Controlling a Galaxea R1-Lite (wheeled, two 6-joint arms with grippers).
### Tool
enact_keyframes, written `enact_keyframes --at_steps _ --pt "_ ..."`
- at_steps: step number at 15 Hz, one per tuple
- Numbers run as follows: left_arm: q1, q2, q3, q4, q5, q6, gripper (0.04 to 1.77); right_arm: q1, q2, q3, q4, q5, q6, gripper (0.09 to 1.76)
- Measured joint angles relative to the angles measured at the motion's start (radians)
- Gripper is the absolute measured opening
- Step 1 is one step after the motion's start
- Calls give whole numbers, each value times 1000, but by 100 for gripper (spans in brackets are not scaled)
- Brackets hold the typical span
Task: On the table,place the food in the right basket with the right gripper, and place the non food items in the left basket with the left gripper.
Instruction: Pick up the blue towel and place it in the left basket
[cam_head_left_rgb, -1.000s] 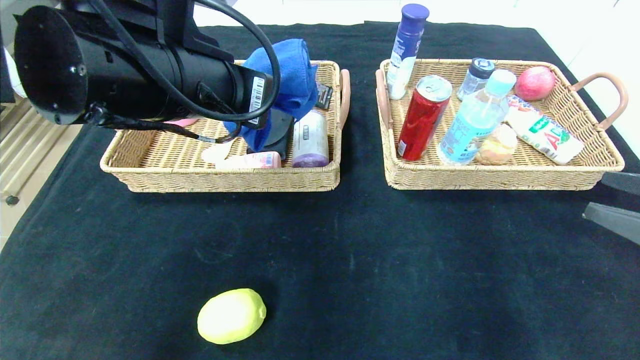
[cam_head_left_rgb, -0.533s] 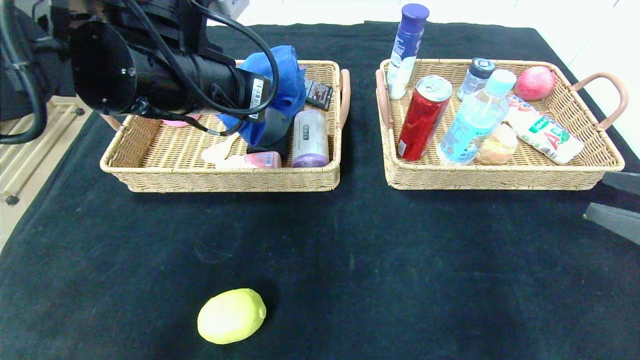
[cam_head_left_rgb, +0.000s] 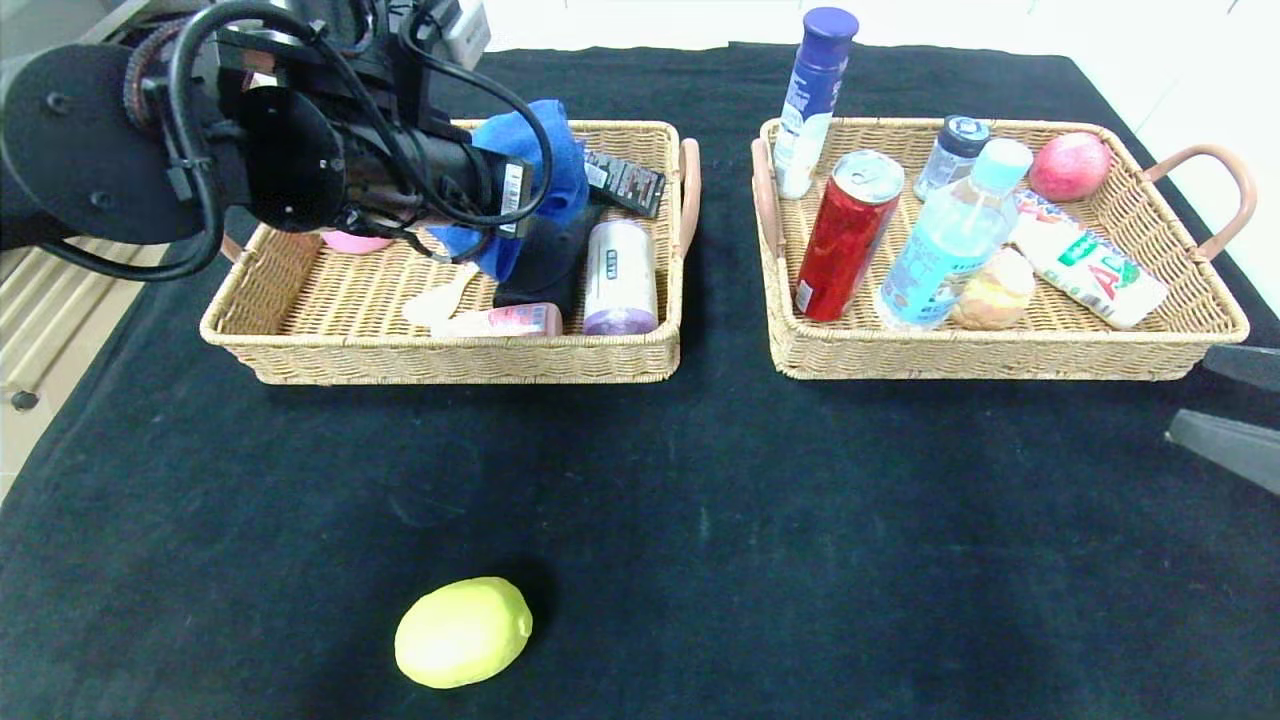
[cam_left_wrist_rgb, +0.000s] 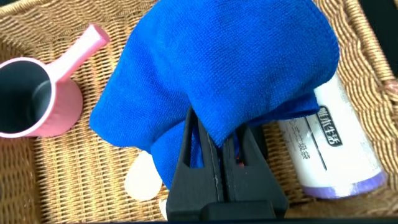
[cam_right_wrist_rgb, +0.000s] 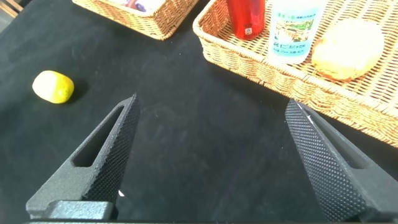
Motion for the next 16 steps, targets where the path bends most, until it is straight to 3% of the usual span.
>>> enact_keyframes --at_steps 4,7,11,16 --pt "-3 17 3 -7 0 -2 71 0 0 2 -1 0 -1 171" --pt "-4 19 8 -8 0 -2 102 0 0 2 0 0 -1 171" --pt "-2 11 13 -7 4 -4 130 0 0 2 -1 0 -1 171" --pt "-4 0 24 -5 5 -4 149 0 -2 2 -1 0 -1 171"
